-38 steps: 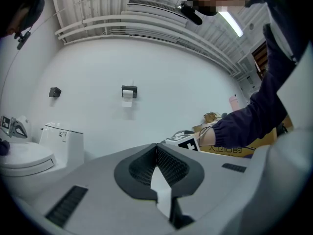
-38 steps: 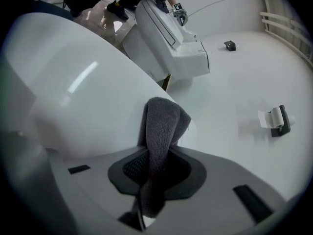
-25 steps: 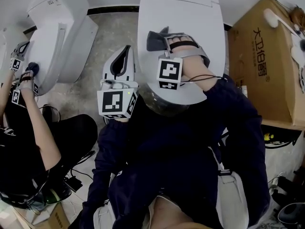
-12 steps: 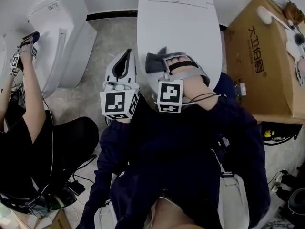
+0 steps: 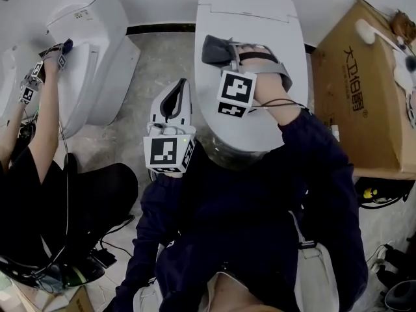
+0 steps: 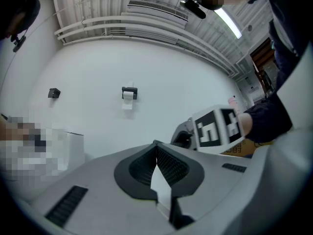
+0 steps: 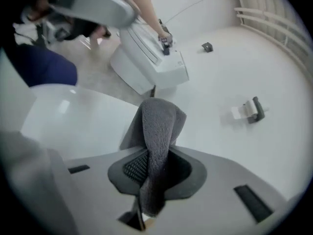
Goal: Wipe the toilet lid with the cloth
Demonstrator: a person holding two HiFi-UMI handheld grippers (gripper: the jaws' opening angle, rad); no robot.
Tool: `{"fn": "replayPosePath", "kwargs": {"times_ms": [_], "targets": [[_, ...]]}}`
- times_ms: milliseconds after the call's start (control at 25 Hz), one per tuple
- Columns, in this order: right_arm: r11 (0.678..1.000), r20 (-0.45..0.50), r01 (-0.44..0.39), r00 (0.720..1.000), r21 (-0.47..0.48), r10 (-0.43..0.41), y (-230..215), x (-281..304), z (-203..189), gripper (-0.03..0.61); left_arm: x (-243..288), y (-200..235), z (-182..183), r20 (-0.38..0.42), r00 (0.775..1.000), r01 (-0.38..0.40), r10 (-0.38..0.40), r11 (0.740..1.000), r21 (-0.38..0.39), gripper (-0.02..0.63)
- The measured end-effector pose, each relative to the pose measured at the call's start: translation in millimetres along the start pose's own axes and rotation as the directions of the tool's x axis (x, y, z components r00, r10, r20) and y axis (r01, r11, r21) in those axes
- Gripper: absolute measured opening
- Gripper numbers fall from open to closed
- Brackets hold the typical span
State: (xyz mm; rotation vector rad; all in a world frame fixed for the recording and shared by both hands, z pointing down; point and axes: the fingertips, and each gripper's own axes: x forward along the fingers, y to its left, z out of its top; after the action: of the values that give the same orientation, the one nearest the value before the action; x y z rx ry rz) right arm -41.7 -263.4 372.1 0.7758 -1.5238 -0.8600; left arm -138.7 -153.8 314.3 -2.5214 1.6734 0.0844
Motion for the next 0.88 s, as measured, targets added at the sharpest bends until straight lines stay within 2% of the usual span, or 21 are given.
{"fn": "replayPosePath", "kwargs": {"times_ms": [80, 200, 360, 440, 680, 880], "targets": [[0.995, -0.042, 0.096, 0.995, 0.014, -0.096, -32, 33, -9, 0.069, -4, 1, -2, -0.007, 1.0, -0.002, 0.002, 1.0, 0.004, 0.015], [0.987, -0.036, 0.143, 0.989, 0.078, -0.141, -65, 78, -9, 0.069, -11, 7, -8, -0.015, 1.0, -0.017, 0.017, 1.0, 0.003, 0.015], [0.979, -0.021, 0.192, 0.981, 0.073, -0.191, -91, 123, 1, 0.069, -24, 13, -22, -0.053, 0.998, -0.044, 0.043, 0.999, -0.027, 0.015], [0.98, -0.007, 0.198, 0.98, 0.028, -0.198, -100, 148, 10, 0.069, -28, 15, -26, -0.071, 0.997, -0.046, 0.044, 0.999, -0.024, 0.015], [0.967, -0.019, 0.173, 0.984, -0.185, -0.179, -103, 221, 26, 0.069, -36, 29, -32, -0.079, 0.993, -0.091, 0.088, 0.995, -0.041, 0.015], [0.969, -0.067, 0.116, 0.989, -0.219, -0.133, -97, 246, 24, 0.069, -33, 31, -38, -0.094, 0.99, -0.107, 0.101, 0.993, -0.057, 0.015]]}}
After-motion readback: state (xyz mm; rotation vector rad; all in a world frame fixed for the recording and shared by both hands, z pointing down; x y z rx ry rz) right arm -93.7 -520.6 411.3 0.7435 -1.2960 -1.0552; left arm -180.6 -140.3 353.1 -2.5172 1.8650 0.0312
